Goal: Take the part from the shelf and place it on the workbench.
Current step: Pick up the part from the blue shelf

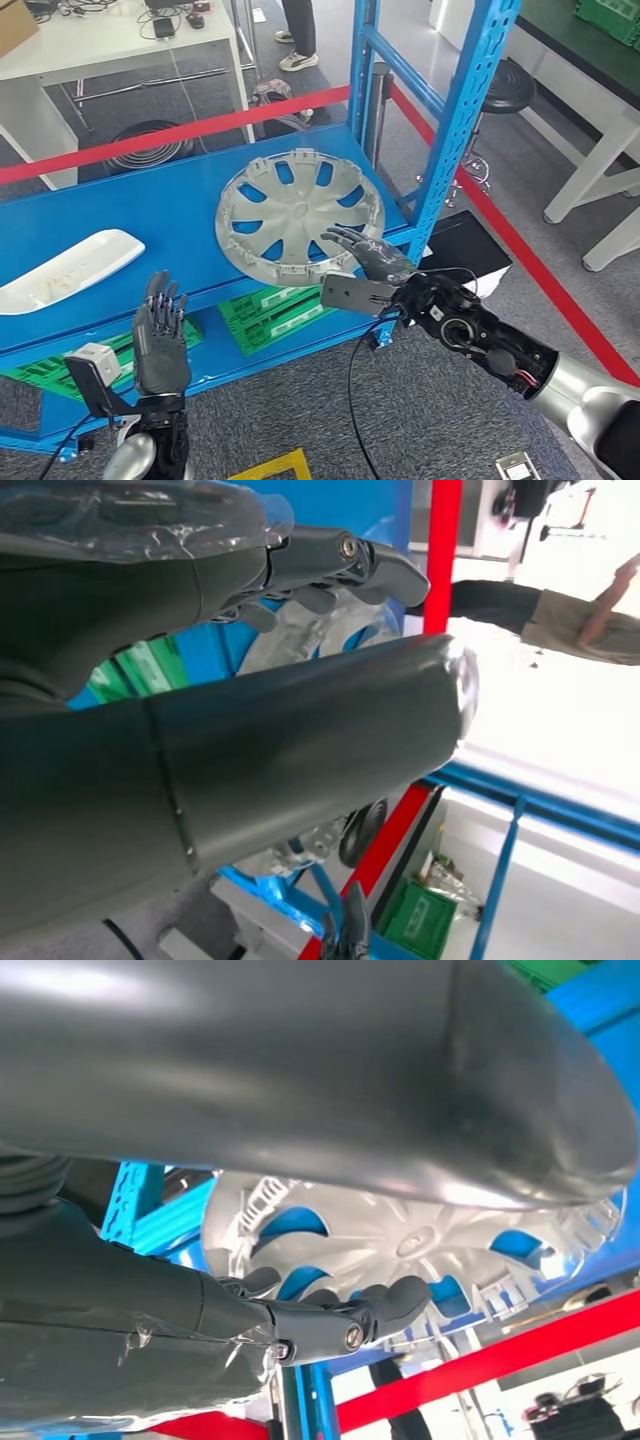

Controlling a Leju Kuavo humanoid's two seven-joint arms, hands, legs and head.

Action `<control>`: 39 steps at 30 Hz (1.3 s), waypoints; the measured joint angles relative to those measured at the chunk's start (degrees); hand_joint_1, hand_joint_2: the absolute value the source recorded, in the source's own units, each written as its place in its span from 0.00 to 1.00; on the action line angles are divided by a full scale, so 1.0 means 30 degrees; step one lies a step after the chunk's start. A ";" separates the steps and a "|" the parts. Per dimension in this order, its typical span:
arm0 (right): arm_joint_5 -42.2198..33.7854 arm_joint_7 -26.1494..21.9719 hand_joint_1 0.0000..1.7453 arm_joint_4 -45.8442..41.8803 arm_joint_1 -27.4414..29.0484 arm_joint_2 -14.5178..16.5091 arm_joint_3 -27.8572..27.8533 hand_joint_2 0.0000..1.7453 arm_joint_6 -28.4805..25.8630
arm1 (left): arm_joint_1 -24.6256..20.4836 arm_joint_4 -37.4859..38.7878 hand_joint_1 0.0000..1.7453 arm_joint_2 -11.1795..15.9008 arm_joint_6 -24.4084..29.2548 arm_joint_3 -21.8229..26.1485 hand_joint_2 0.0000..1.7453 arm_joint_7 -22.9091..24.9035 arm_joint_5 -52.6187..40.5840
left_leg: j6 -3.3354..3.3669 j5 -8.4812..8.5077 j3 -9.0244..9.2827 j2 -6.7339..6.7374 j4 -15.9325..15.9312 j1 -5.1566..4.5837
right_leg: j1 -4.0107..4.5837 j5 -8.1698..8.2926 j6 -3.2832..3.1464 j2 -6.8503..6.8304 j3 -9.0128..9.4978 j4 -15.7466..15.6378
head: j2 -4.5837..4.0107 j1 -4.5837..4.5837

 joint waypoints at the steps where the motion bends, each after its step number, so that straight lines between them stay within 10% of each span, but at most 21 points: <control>1: -0.0035 -0.0024 0.00 0.0231 -0.0054 0.0000 -0.0084 0.00 -0.0127 | -0.0002 0.0000 0.00 -0.0020 0.0004 0.0000 0.00 0.0005 -0.0009 | 0.0095 0.0050 0.0036 0.0008 -0.0088 0.0030 | -0.0003 -0.0498 0.0069 -0.0012 -0.0370 0.0829 | 0.0000 0.0082; 5: -0.0156 0.0031 0.00 0.1112 -0.0158 0.0000 -0.0307 0.00 -0.0648 | 0.0051 0.0038 0.00 -0.0033 0.0053 0.0000 0.00 0.0047 0.0007 | 0.0216 0.0047 0.0026 0.0015 -0.0081 -0.0013 | 0.0020 -0.2145 0.0205 -0.0022 -0.2398 0.5081 | 0.0000 0.0419; 10: -0.0537 0.0153 0.00 0.1969 -0.0369 0.0000 -0.0674 0.00 -0.1438 | 0.0010 0.0089 0.00 -0.0100 0.0062 -0.0004 0.00 0.0097 0.0073 | 0.0030 -0.0103 -0.0056 -0.0032 0.0205 -0.0100 | 0.0080 0.0364 -0.0033 -0.0086 -0.0184 0.0166 | 0.0000 0.0679; 15: -0.0891 -0.0202 0.00 0.2872 -0.0576 0.0186 -0.0980 0.00 -0.2094 | -0.0118 0.0122 0.00 -0.0128 0.0023 -0.0020 0.00 0.0126 0.0107 | -0.0416 -0.0434 -0.0363 -0.0030 0.0743 -0.0140 | 0.0053 0.0564 -0.0503 -0.0064 -0.0002 -0.0447 | 0.0000 0.0397; 20: -0.0965 -0.0428 0.00 0.3952 -0.0760 0.0705 -0.1122 0.00 -0.2599 | -0.0237 0.0257 0.00 -0.0137 -0.0002 -0.0044 0.00 0.0126 0.0164 | -0.0944 -0.2730 -0.2897 -0.0015 0.6048 0.0077 | -0.0036 0.0598 -0.0687 -0.0115 0.0005 -0.0483 | 0.0000 -0.0014; 22: -0.1013 -0.0544 0.00 0.4468 -0.0850 0.0989 -0.1140 0.00 -0.2861 | -0.0273 0.0315 0.00 -0.0151 -0.0022 -0.0051 0.00 0.0126 0.0191 | -0.0907 -0.1904 -0.2569 -0.0015 0.5159 0.0118 | -0.0043 0.0587 -0.0681 -0.0090 0.0027 -0.0483 | 0.0000 -0.0046; 25: -0.1058 -0.0716 0.00 0.5081 -0.1103 0.1360 -0.1215 0.00 -0.3147 | -0.0410 0.0346 0.00 -0.0217 -0.0080 -0.0053 0.00 0.0122 0.0206 | -0.0639 -0.0164 -0.0698 -0.0024 0.1122 0.0081 | 0.0019 0.0544 -0.0565 -0.0018 0.0048 -0.0472 | 0.0000 -0.0069; 30: -0.1361 -0.0896 0.00 0.6204 -0.1422 0.1705 -0.1293 0.00 -0.3595 | -0.0613 0.0455 0.00 -0.0375 -0.0330 -0.0111 0.00 0.0098 0.0357 | -0.0080 0.0130 -0.0263 -0.0024 0.0058 0.0015 | -0.0010 0.0319 -0.0044 -0.0001 -0.0029 -0.0319 | 0.0000 0.0007; 35: -0.1630 -0.1261 0.00 0.7391 -0.1599 0.1781 -0.1342 0.00 -0.3648 | -0.0910 0.0725 0.00 -0.0568 -0.0579 -0.0403 0.00 0.0078 0.0450 | 0.0174 0.0200 -0.0210 -0.0022 -0.0089 0.0059 | -0.0010 -0.2066 0.0164 -0.0023 -0.2465 0.4845 | 0.0000 0.0468; 37: -0.1677 -0.1550 0.00 0.7826 -0.1616 0.1863 -0.1302 0.00 -0.3619 | -0.0940 0.0872 0.00 -0.0597 -0.0614 -0.0505 0.00 0.0056 0.0495 | 0.0157 0.0164 -0.0207 -0.0026 -0.0029 0.0064 | -0.0016 -0.1426 0.0175 -0.0035 -0.2364 0.4465 | 0.0000 0.0599; 39: -0.1688 -0.1777 0.00 0.8128 -0.1730 0.1973 -0.1267 0.00 -0.3563 | -0.1014 0.0974 0.00 -0.0634 -0.0628 -0.0545 0.00 0.0025 0.0548 | 0.0046 0.0068 -0.0216 -0.0034 0.0114 0.0056 | -0.0023 -0.0121 0.0148 -0.0072 -0.1116 0.1827 | 0.0000 0.0725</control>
